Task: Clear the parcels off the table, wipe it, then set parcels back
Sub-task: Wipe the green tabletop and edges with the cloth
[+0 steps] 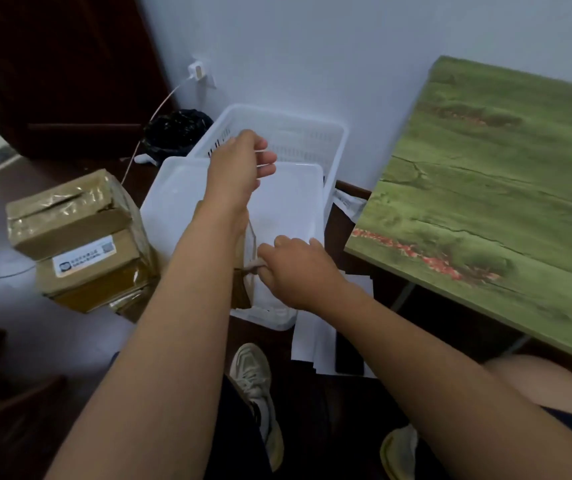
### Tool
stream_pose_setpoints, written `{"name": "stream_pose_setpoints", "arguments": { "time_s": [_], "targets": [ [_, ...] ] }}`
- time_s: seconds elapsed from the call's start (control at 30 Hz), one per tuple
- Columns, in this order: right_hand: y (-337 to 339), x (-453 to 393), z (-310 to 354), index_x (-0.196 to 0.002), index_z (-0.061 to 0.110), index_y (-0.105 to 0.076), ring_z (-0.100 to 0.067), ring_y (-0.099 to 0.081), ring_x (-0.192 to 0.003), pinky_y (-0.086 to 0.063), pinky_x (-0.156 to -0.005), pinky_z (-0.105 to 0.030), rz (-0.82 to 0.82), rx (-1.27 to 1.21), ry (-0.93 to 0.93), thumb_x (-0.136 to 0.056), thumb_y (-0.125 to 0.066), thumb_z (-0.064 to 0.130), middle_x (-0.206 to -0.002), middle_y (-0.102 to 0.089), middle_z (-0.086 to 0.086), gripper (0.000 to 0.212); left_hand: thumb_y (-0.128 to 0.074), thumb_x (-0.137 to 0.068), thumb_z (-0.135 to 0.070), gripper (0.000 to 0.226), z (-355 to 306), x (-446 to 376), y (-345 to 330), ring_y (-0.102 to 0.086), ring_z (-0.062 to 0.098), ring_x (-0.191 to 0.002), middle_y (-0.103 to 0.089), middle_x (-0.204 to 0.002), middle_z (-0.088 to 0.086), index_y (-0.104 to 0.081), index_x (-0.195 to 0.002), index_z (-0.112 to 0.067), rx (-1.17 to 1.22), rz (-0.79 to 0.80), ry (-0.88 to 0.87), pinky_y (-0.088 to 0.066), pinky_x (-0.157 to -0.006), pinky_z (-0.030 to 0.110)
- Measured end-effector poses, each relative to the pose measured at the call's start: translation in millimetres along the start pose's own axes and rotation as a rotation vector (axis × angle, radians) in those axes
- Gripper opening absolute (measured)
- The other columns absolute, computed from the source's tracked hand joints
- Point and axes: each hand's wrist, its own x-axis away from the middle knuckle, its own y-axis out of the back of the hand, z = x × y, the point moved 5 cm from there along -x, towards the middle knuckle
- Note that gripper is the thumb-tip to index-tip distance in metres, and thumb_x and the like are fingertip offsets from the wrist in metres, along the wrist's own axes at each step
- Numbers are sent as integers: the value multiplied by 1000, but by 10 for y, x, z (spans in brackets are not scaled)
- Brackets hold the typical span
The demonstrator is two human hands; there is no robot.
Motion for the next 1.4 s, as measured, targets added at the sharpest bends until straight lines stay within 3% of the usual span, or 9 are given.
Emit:
{"name": "stream_pose_setpoints", "arguments": {
  "time_s": [0.13, 0.37, 0.5, 0.73, 0.9, 1.03, 1.1, 1.2, 1.4],
  "targets": [
    [-167, -170, -246, -124, 15, -50, -30, -47, -111, -46, -93, -47, 60, -437, -199, -92, -49, 34, -118, -44, -11, 38, -45, -93, -24, 24, 22, -39, -59, -66, 11, -81, -71, -95, 2, -64, -103, -13, -70, 8, -7, -44, -75, 27],
    [-269, -228, -541, -141, 6, -35, -34, -53, -114, -49, -90, -41, -49, -554, -321, -92, -46, 3, -130, -51, -18, 50, -44, -95, -25, 15, 55, -4, -371, -66, 19, -96, -69, -99, 2, -58, -90, -22, -280, 124, -83, -45, -71, 27],
    [-348, -199, -695, -98, 12, -57, -26, -66, -71, -57, -67, -45, -128, -562, -380, -96, -47, 22, -87, -70, -8, 14, -44, -95, -30, 21, 129, -14, -459, -65, 18, -97, -67, -102, -1, -62, -101, -20, -409, 180, -109, -50, -88, 34],
    [-238, -204, -631, -60, 22, -48, -21, -54, -77, -49, -77, -41, -191, -612, -308, -97, -39, 19, -72, -58, -8, 38, -43, -95, -33, 25, 158, 1, -434, -65, 18, -92, -66, -97, -1, -62, -104, -20, -501, 166, -126, -53, -89, 40],
    [-432, -212, -722, -89, 9, -41, -15, -54, -75, -44, -64, -32, -205, -846, -458, -91, -50, 9, -92, -57, -10, 9, -43, -94, -32, 23, 181, -7, -347, -64, 17, -89, -66, -95, -2, -61, -100, -19, -560, 137, -141, -52, -82, 37],
    [-523, -234, -681, -120, 21, -38, -18, -56, -74, -49, -61, -32, -180, -1176, -488, -99, -42, 7, -98, -60, -14, 25, -42, -95, -32, 24, 189, -26, -283, -59, 14, -87, -65, -96, -4, -61, -104, -19, -646, 126, -156, -47, -74, 31],
    [-535, -268, -672, -129, 22, -46, -17, -55, -79, -50, -64, -33, -175, -1081, -463, -101, -49, 20, -96, -58, -7, 29, -42, -95, -31, 25, 189, -46, -251, -57, 12, -84, -65, -97, -3, -61, -105, -17, -652, 129, -162, -43, -69, 27],
    [-548, -323, -656, -100, 5, -58, -18, -52, -79, -42, -71, -34, -130, -981, -488, -99, -51, 44, -90, -58, -10, 40, -43, -95, -30, 27, 196, -76, -208, -56, 11, -81, -66, -99, -2, -62, -107, -14, -643, 132, -155, -43, -68, 26],
    [-638, -441, -617, -65, 13, -42, -13, -36, -54, -32, -57, -30, -40, -1014, -631, -99, -37, 58, -61, -41, -2, 57, -44, -95, -30, 28, 199, -84, -224, -54, 9, -78, -64, -94, -4, -61, -109, -13, -661, 147, -174, -41, -64, 23]
  ]
}}
